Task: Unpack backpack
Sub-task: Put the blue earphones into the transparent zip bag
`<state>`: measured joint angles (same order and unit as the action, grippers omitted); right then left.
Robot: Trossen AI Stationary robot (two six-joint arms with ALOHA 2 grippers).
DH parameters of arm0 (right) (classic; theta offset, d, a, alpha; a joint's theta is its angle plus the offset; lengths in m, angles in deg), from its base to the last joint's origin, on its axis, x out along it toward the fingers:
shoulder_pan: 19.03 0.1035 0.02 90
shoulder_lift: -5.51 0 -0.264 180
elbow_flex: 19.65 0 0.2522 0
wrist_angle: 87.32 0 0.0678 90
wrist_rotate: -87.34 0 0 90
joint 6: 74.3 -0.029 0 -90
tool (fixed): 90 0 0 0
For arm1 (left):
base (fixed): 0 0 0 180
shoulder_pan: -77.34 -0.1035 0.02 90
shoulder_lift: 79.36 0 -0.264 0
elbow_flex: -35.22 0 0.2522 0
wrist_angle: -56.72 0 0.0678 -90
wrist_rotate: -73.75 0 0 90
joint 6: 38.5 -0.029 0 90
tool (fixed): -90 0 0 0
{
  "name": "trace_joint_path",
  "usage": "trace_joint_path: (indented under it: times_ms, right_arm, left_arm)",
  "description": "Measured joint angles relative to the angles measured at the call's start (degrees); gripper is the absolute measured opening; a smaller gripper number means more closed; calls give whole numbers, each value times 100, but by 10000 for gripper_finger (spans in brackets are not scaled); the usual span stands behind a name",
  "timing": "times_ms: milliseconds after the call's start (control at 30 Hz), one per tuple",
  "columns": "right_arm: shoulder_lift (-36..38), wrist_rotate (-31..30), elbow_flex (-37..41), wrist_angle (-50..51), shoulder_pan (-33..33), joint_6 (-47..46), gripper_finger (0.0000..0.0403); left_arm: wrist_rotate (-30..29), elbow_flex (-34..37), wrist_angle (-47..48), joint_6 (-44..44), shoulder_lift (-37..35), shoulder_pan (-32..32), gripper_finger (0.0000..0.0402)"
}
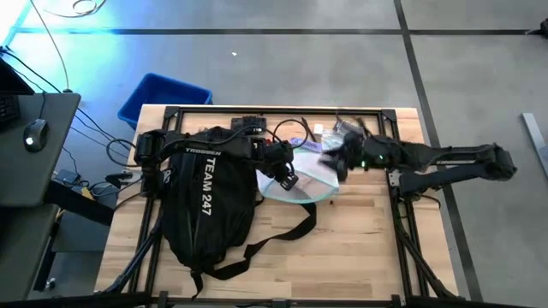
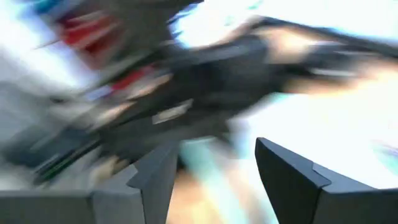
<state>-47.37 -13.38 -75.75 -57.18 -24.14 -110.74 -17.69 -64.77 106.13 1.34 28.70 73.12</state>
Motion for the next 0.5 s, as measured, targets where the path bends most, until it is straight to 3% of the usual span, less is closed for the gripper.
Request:
trace_joint_path:
  times_ms: [67, 200, 333, 500]
  right_arm:
    - [-20, -139, 11, 952, -599, -359, 188]
    - [-476, 461, 15, 1771, -1833, 44, 193]
    - [-1215, 957, 15, 1486, -2634, 811, 227]
    - [-2246, 1474, 15, 1114, -3188, 955, 274]
  left_arm:
    - [23, 0, 123, -9, 2, 4, 0]
    - [10, 0, 106, -104, 2, 6, 0]
    - [15, 0, 101, -109, 2, 6, 0]
    - [76, 0, 98, -157, 4, 9, 0]
